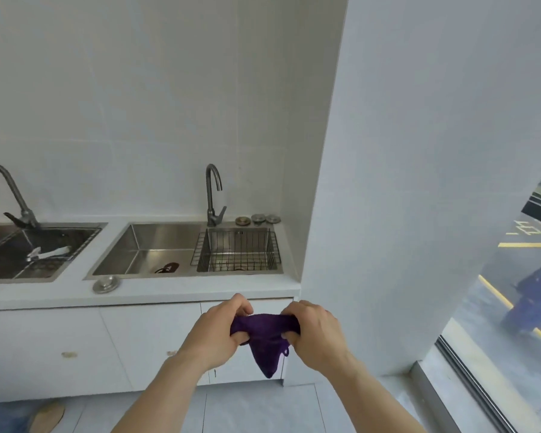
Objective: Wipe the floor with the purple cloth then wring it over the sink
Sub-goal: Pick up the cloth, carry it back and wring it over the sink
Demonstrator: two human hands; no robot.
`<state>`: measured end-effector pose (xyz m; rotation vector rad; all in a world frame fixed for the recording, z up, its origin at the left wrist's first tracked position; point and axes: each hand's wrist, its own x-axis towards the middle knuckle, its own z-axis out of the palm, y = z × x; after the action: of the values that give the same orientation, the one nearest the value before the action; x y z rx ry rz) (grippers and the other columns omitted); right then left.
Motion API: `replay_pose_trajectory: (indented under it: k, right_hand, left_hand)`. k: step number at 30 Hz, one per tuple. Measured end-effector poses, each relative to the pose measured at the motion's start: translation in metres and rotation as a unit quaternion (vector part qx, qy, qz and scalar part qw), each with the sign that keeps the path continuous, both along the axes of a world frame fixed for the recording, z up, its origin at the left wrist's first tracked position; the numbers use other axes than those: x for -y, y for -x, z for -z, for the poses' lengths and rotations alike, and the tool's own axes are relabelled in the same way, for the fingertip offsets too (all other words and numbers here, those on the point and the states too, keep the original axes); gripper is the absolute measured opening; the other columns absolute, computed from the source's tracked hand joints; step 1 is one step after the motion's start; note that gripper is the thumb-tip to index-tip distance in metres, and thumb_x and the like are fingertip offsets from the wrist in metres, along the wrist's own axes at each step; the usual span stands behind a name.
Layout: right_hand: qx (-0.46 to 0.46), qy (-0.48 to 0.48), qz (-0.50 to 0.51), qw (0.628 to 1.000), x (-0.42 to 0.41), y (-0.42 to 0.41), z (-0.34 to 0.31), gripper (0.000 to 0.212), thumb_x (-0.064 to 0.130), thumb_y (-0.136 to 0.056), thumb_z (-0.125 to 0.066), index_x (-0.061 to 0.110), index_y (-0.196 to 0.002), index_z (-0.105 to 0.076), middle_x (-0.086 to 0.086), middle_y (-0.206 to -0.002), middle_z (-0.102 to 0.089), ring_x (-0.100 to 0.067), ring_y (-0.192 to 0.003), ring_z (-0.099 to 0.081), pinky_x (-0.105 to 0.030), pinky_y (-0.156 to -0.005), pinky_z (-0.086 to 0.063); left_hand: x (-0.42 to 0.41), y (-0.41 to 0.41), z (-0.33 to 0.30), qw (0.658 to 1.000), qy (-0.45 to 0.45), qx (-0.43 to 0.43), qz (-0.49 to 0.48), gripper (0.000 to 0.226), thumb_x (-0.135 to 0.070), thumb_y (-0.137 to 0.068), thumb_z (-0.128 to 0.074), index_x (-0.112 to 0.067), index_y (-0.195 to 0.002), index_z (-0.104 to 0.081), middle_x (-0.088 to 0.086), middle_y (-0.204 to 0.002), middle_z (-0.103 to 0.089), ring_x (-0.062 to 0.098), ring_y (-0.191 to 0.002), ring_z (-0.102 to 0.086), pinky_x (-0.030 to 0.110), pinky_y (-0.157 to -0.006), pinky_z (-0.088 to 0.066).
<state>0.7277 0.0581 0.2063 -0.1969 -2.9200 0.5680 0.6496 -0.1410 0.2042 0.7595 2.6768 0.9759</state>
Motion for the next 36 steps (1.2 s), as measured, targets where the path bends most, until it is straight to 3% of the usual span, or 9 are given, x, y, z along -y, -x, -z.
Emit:
replay_pose_trajectory:
  k: [3, 7, 14, 19, 24, 29, 36]
  right_hand:
    - [-0.020, 0.003, 0.004, 1.000, 0.002, 0.024, -0.011, 0.036, 0.020, -0.088, -0.065, 0.028, -0.122, -0.055, 0.011, -0.113, -0.067, -0.021, -0.099, -0.063, -0.032, -0.079, -0.047]
    - [-0.031, -0.002, 0.005, 1.000, 0.010, 0.066, -0.025, 0.028, 0.016, -0.087, -0.062, 0.027, -0.112, -0.055, 0.010, -0.106, -0.068, -0.021, -0.088, -0.058, -0.034, -0.074, -0.048]
    - [-0.059, -0.013, 0.010, 0.998, 0.028, 0.146, -0.045, 0.024, 0.016, -0.089, -0.061, 0.030, -0.108, -0.058, 0.013, -0.104, -0.068, -0.018, -0.092, -0.061, -0.033, -0.074, -0.050]
    - [-0.076, -0.021, 0.018, 0.997, 0.041, 0.192, -0.045, 0.023, 0.015, -0.089, -0.062, 0.030, -0.107, -0.059, 0.013, -0.104, -0.066, -0.017, -0.089, -0.059, -0.031, -0.071, -0.047]
    - [-0.080, -0.024, 0.018, 0.996, 0.048, 0.228, -0.041, 0.021, 0.017, -0.093, -0.060, 0.028, -0.110, -0.062, 0.010, -0.109, -0.060, -0.021, -0.090, -0.062, -0.030, -0.067, -0.043]
    - [-0.064, -0.016, 0.021, 0.998, 0.040, 0.265, -0.028, 0.022, 0.018, -0.092, -0.060, 0.030, -0.110, -0.063, 0.011, -0.108, -0.063, -0.019, -0.092, -0.062, -0.034, -0.072, -0.053]
    - [-0.033, 0.001, 0.020, 0.999, 0.004, 0.341, 0.006, 0.027, 0.008, -0.090, -0.058, 0.027, -0.108, -0.055, 0.011, -0.105, -0.066, -0.018, -0.086, -0.058, -0.027, -0.063, -0.040]
  left_hand:
    - [0.003, 0.022, -0.008, 1.000, -0.009, -0.006, -0.002, 0.034, -0.012, -0.086, -0.069, -0.038, -0.096, -0.051, -0.019, -0.099, -0.071, 0.005, -0.089, -0.068, 0.030, -0.081, -0.056]
    - [0.011, 0.067, -0.017, 0.999, -0.025, -0.021, 0.000, 0.032, -0.013, -0.086, -0.069, -0.039, -0.094, -0.052, -0.019, -0.097, -0.072, 0.007, -0.089, -0.068, 0.031, -0.081, -0.056]
    - [0.030, 0.149, -0.033, 0.997, -0.048, -0.054, 0.007, 0.032, -0.016, -0.088, -0.068, -0.042, -0.095, -0.051, -0.018, -0.100, -0.068, 0.008, -0.091, -0.065, 0.033, -0.081, -0.056]
    - [0.041, 0.194, -0.034, 0.994, -0.061, -0.091, -0.002, 0.027, -0.019, -0.089, -0.069, -0.039, -0.100, -0.054, -0.018, -0.105, -0.058, 0.007, -0.094, -0.060, 0.023, -0.077, -0.046]
    - [0.045, 0.229, -0.031, 0.993, -0.065, -0.103, -0.012, 0.024, -0.020, -0.091, -0.067, -0.038, -0.104, -0.057, -0.019, -0.107, -0.056, 0.007, -0.095, -0.060, 0.028, -0.081, -0.050]
    - [0.036, 0.265, -0.015, 0.994, -0.054, -0.094, -0.021, 0.021, -0.023, -0.092, -0.066, -0.038, -0.105, -0.057, -0.018, -0.107, -0.057, 0.008, -0.095, -0.061, 0.033, -0.083, -0.054]
    - [0.000, 0.338, 0.020, 0.996, -0.041, -0.074, -0.032, 0.028, -0.020, -0.092, -0.065, -0.042, -0.103, -0.051, -0.020, -0.108, -0.057, 0.008, -0.095, -0.061, 0.035, -0.082, -0.054]
